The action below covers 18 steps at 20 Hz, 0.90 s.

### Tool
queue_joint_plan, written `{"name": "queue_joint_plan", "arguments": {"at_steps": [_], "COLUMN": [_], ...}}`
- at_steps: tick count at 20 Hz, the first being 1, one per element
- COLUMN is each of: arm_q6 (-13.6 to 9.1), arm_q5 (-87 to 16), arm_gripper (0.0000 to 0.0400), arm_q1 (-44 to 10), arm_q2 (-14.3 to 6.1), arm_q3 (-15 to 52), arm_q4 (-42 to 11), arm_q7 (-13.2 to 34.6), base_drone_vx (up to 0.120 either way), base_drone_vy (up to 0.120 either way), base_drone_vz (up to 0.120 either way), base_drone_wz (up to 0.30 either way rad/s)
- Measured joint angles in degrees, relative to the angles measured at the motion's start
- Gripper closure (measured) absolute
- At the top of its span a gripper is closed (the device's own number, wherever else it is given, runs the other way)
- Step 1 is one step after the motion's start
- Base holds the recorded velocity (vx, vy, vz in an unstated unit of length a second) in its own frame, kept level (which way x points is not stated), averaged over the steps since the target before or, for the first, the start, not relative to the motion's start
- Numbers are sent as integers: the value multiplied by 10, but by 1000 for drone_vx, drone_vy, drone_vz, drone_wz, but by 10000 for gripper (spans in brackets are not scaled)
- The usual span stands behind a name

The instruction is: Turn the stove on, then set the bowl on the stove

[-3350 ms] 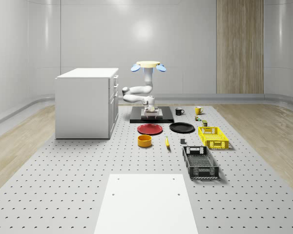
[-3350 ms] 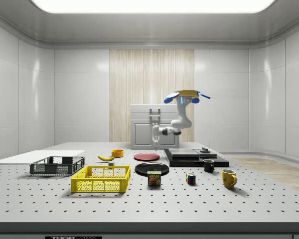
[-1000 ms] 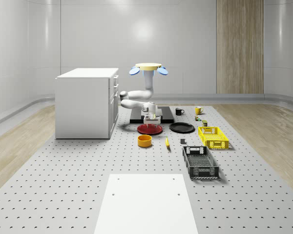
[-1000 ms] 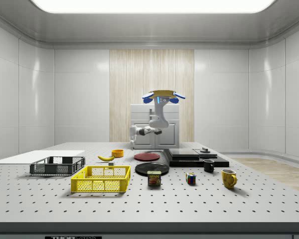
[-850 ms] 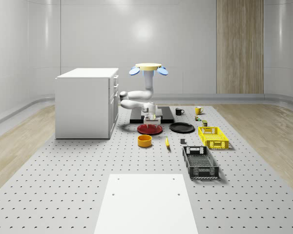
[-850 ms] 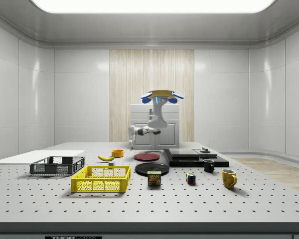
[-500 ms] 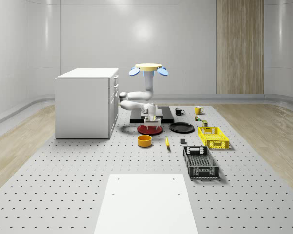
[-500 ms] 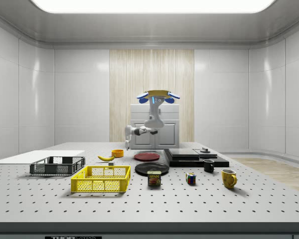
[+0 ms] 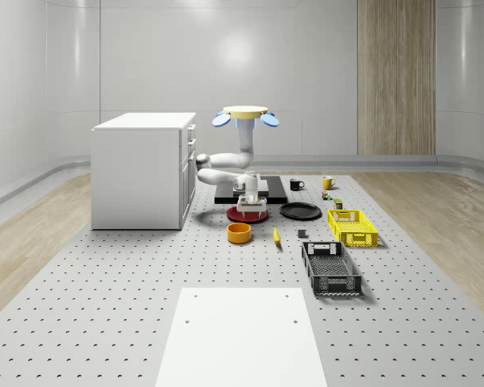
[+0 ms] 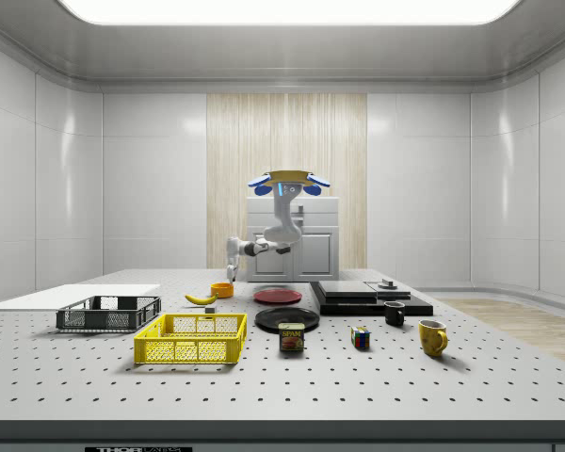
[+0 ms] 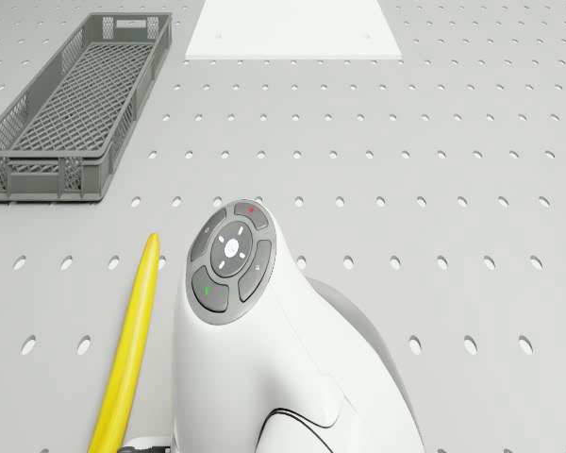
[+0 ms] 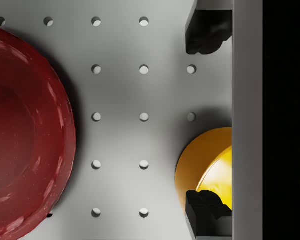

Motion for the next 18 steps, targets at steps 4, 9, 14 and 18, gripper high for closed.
{"name": "queue_joint_plan", "arguments": {"at_steps": [4, 9, 14, 18], "arm_q6": [1, 2, 3, 10], "arm_q5": [0, 1, 1, -13], "arm_gripper": [0, 0, 0, 0], "arm_q1": [0, -1, -1, -4], "arm_q2": [-1, -2, -3, -4], "arm_q3": [0, 0, 0, -16], "arm_q4": [0, 0, 0, 6], "arm_q7": [0, 1, 1, 0], "base_drone_vx": [120, 120, 96, 0], "base_drone_vy": [0, 0, -64, 0], "base_drone_vz": [0, 0, 0, 0], "base_drone_wz": [0, 0, 0, 0]}}
